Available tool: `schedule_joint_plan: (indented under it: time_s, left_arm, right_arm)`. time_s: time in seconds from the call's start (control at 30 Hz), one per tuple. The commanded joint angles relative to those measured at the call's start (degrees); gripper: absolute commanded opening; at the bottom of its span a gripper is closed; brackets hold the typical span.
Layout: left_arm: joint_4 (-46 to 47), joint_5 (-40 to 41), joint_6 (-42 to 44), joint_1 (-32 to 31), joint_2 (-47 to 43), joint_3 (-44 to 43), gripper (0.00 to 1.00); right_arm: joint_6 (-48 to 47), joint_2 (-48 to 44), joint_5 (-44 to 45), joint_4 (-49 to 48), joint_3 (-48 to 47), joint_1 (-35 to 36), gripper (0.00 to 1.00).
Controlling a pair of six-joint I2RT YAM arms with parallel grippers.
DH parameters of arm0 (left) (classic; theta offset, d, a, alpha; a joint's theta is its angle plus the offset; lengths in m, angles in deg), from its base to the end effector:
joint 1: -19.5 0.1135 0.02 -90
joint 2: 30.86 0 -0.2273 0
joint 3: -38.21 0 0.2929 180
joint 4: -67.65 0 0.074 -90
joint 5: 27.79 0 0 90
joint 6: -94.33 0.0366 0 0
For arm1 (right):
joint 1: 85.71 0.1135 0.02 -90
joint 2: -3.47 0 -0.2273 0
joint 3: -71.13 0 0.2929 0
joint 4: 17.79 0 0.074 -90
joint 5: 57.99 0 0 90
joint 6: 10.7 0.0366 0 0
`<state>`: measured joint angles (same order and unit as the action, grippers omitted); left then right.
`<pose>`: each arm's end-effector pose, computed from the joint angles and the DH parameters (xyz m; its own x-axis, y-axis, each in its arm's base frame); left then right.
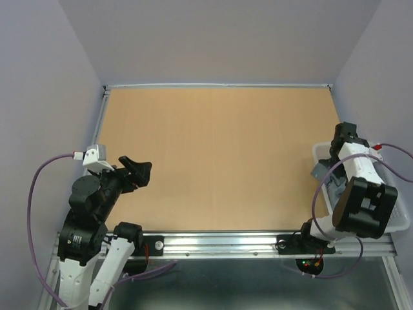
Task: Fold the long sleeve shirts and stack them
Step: Grab the shirt from the pile, then move the shirt to the center of the board
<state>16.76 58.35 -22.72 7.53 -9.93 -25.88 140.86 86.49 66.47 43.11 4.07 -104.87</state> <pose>0.1275 -0.0296 0.3802 -0.2410 -0.4127 -0.8784 0.1826 0.8696 -0.4587 0.2744 -0.1173 0.1571 -0.0933 0.7999 -0.5928 0.9956 0.0698 -0.0625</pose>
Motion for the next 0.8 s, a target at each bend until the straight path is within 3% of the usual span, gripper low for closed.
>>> schedule_joint_plan:
  time_s: [0.0,0.2,0.33,0.43,0.47,0.53,0.6,0.7,0.77]
  left_arm:
    - [2.5,-0.2,0.2,-1.9,1.2,-1.2,0.99]
    - [3.6,0.6,0.2,-4.3,3.1,-2.6,0.99]
    - [4.5,1.6,0.3,-6.6,5.0,-4.0,0.99]
    - [5.5,1.5,0.5,-7.6,6.1,-4.5,0.99]
    - [5.7,1.5,0.4,-7.8,6.2,-4.5,0.99]
    - [6.1,1.5,0.5,-8.3,6.8,-4.9,0.99]
    - [6.0,1.6,0.7,-8.9,6.9,-5.6,0.99]
    - [5.8,2.5,1.1,-9.3,7.1,-6.3,0.99]
    - [5.8,3.4,1.3,-9.5,6.8,-6.4,0.99]
  right_arm:
    - [-6.2,-9.7,4.9,0.7,-9.0,-0.2,0.01]
    - [-22.6,-13.9,-7.1,0.9,-30.9,2.0,0.0]
    - [-29.5,-10.5,-15.4,2.8,-48.2,8.2,0.01]
    - [-33.6,-3.3,-21.9,4.3,-63.5,17.0,0.01]
    - [-34.2,1.0,-22.8,4.5,-69.6,23.3,0.01]
    - [-36.8,5.1,-21.4,4.9,-75.8,29.9,0.01]
    - [-40.6,12.4,-15.8,4.8,-84.8,41.3,0.01]
    - [-44.1,22.5,-9.9,3.5,-92.0,53.8,0.01]
    - [-45.6,25.2,-9.5,0.0,-89.7,58.6,0.02]
